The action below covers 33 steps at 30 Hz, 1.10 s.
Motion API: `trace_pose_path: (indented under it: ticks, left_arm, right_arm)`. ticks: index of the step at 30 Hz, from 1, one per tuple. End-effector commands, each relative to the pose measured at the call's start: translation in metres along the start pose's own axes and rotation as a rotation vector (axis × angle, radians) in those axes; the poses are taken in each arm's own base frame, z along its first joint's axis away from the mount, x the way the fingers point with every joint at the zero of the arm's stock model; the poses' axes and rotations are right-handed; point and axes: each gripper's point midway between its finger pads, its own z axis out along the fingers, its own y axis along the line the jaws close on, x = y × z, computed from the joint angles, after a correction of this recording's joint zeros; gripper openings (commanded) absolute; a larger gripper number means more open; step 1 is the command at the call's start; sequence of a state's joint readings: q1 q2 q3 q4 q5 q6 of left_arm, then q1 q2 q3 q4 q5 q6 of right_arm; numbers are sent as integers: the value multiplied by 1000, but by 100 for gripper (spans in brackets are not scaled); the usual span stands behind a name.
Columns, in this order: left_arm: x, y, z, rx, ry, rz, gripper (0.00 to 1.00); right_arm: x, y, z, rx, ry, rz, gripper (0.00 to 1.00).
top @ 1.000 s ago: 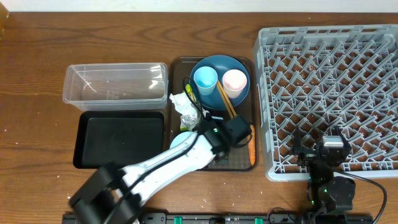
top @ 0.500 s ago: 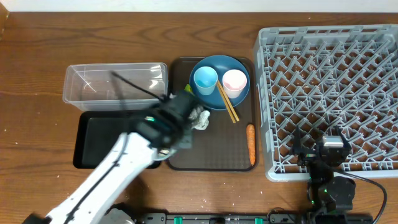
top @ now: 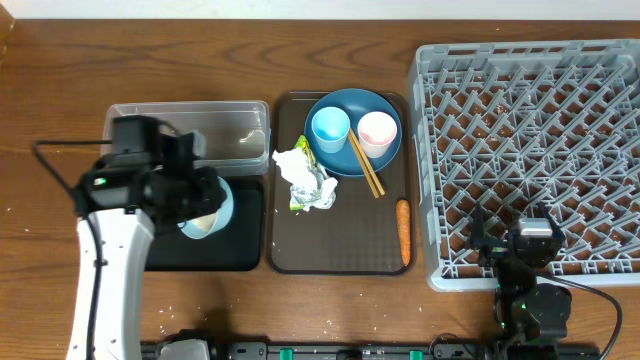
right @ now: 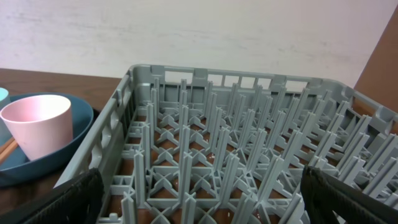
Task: Sort waste into correct bins and load items into the dishwasher rack
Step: 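Lift the bowl with the left gripper and carry it over the black tray, then tilt the bowl with the left gripper to pour rice onto the black tray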
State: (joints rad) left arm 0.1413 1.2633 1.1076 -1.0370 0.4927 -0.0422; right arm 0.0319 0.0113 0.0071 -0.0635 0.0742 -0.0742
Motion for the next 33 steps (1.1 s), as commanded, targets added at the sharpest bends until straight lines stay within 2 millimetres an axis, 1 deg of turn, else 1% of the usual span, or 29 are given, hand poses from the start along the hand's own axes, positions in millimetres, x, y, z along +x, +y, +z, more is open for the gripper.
trace_pose_path:
  ticks: [1, 4, 8, 12, 16, 23, 27, 33]
  left_arm:
    - [-1, -7, -7, 185, -30, 65, 6]
    - [-5, 2, -11, 253, -82, 71, 6]
    - [-7, 7, -13, 378, -155, 65, 6]
    - [-2, 30, -6, 415, -212, -6, 6]
    - [5, 33, -9, 537, -285, -43, 6]
    - [3, 53, -20, 572, -382, -141, 6]
    - [-1, 49, -29, 623, -415, -159, 6]
    - [0, 47, -30, 646, -398, -210, 6]
  right_arm:
    - [1, -1, 0, 2, 1, -9, 99]
    - [1, -1, 0, 2, 1, -9, 99]
    - [1, -1, 0, 2, 1, -9, 99]
    - [1, -1, 0, 3, 1, -9, 99]
    - [1, -1, 0, 2, 1, -9, 99]
    - [1, -1, 0, 2, 1, -9, 99]
    - [1, -1, 0, 2, 1, -9, 99]
    - [1, -1, 0, 3, 1, -9, 99]
